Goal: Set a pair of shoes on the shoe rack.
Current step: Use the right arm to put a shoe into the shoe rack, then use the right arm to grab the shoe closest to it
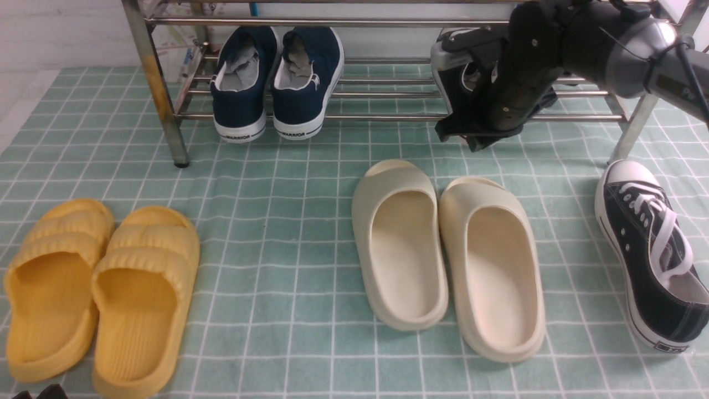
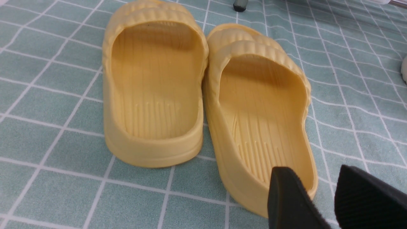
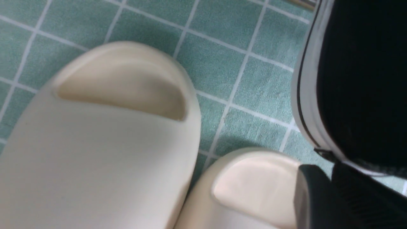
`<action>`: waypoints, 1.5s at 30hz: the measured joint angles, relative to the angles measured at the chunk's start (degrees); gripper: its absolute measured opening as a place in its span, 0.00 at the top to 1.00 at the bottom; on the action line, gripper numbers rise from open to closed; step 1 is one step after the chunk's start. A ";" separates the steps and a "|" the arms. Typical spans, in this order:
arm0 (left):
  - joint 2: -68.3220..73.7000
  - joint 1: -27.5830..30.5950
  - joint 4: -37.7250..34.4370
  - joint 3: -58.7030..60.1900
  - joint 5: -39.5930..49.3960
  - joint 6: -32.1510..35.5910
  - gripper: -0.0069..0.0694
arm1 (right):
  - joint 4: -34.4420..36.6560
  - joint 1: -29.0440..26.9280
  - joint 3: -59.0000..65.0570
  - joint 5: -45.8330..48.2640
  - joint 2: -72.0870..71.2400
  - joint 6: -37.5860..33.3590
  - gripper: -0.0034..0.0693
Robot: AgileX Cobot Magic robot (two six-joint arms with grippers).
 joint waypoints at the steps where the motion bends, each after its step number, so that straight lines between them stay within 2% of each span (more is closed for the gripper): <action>1: 0.00 0.00 0.00 0.00 0.00 0.00 0.60 | 0.26 -0.04 -0.16 0.43 -0.27 0.00 0.69; 3: 0.00 0.00 0.00 0.00 0.00 0.00 0.60 | 0.82 -0.04 -0.79 2.08 -1.40 -0.39 0.53; 6: 0.00 0.00 0.00 0.00 0.00 0.00 0.60 | 1.34 -0.04 -1.40 5.64 -4.05 -2.02 0.38; 11: 0.00 0.00 0.00 0.00 0.00 0.00 0.60 | 1.39 -0.04 -1.44 14.48 -8.23 -5.25 0.28; 18: 0.00 0.00 0.00 0.00 0.00 0.00 0.60 | 1.51 -0.04 2.37 17.85 -14.70 -6.99 0.31; 25: 0.00 0.00 0.00 0.00 0.00 0.00 0.60 | 0.77 -0.95 16.86 18.08 -28.87 -6.74 0.41; 29: 0.00 0.00 0.00 0.00 0.00 0.00 0.60 | -0.09 -5.69 30.62 18.02 -35.36 -4.19 0.43; 33: 0.00 0.00 0.00 0.00 0.00 0.00 0.60 | -0.34 -10.77 41.80 13.30 -36.64 -1.84 0.43; 37: 0.00 0.00 0.00 0.00 0.00 0.00 0.60 | -0.34 -12.50 49.64 5.19 -36.18 -0.43 0.43; 45: 0.00 0.00 0.00 0.00 0.00 0.00 0.60 | -0.94 -12.67 51.76 -2.76 -32.03 0.12 0.43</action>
